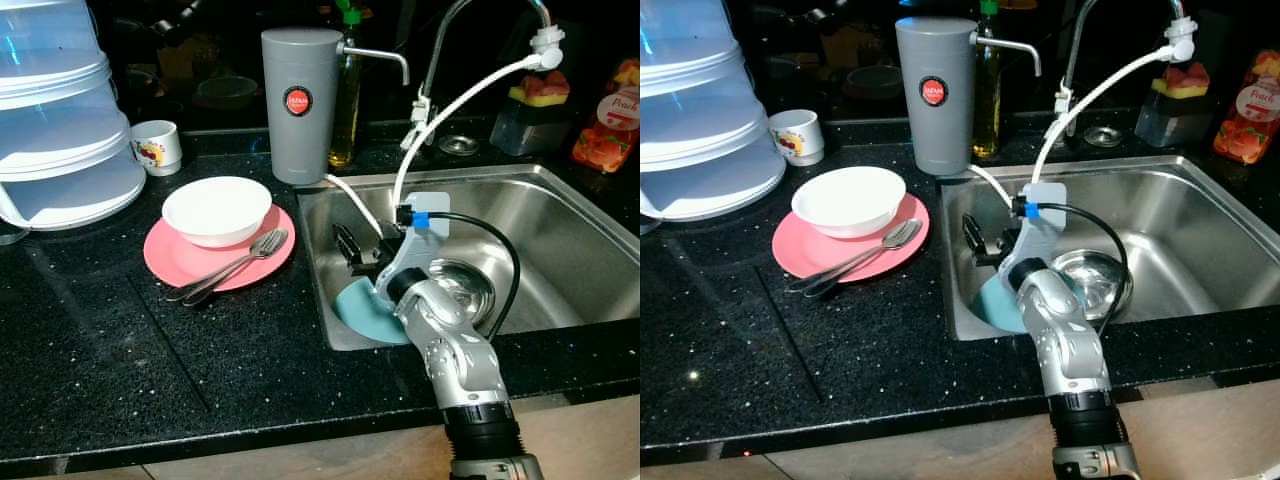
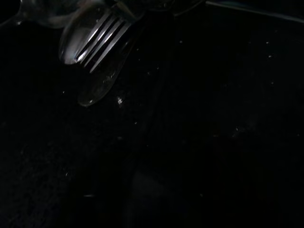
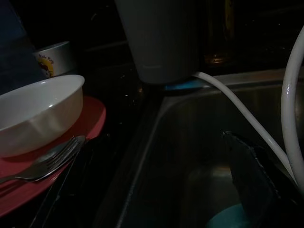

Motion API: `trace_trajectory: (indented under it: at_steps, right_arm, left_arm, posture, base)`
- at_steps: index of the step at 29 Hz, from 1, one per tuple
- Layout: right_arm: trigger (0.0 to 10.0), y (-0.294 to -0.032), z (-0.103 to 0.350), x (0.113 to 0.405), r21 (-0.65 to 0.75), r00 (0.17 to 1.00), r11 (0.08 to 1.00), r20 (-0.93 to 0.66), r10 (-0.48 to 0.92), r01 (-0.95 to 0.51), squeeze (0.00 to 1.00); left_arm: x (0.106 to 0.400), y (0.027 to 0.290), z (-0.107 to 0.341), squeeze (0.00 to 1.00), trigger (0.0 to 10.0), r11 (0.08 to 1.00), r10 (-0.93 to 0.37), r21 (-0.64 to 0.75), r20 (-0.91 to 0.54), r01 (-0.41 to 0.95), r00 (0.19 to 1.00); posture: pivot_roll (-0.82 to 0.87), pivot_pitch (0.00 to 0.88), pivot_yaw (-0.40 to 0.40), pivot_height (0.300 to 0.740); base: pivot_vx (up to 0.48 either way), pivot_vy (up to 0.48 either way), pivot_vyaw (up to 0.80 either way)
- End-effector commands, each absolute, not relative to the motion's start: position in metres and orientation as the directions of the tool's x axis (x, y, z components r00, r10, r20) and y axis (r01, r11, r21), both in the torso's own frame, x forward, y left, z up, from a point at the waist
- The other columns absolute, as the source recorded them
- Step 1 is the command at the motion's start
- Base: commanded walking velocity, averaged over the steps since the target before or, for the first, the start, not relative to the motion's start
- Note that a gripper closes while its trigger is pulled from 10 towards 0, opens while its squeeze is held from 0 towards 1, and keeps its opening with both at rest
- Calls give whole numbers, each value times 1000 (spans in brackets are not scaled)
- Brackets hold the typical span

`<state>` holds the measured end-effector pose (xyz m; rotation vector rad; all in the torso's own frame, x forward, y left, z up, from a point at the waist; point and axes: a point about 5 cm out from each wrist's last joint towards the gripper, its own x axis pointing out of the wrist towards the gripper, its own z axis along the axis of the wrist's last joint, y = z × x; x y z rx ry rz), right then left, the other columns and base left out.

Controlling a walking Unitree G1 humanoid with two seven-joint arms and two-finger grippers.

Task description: Kitchen organization

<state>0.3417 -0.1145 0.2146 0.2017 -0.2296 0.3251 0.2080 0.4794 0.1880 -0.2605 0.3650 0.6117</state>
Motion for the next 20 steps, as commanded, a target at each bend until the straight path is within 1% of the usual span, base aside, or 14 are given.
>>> trace_trajectory:
  at_steps: [1,12,20]
  right_arm:
    - [10000,-115,218,341,165,920,926,264,291,-340,0]
    - [10000,-114,217,341,169,921,925,260,291,-340,0]
    - [10000,-113,216,341,170,922,925,257,290,-339,0]
  left_arm:
    - [202,470,154,0,0,772,444,-159,-557,-615,702]
    - [203,466,150,0,0,769,422,-160,-601,-619,679]
    - [203,463,145,0,0,790,428,-79,-640,-609,638]
  posture:
    - [59,51,22,740]
    - [62,56,25,740]
    - [63,56,27,740]
  base:
    - [0,0,0]
    - [0,0,0]
    - [0,0,0]
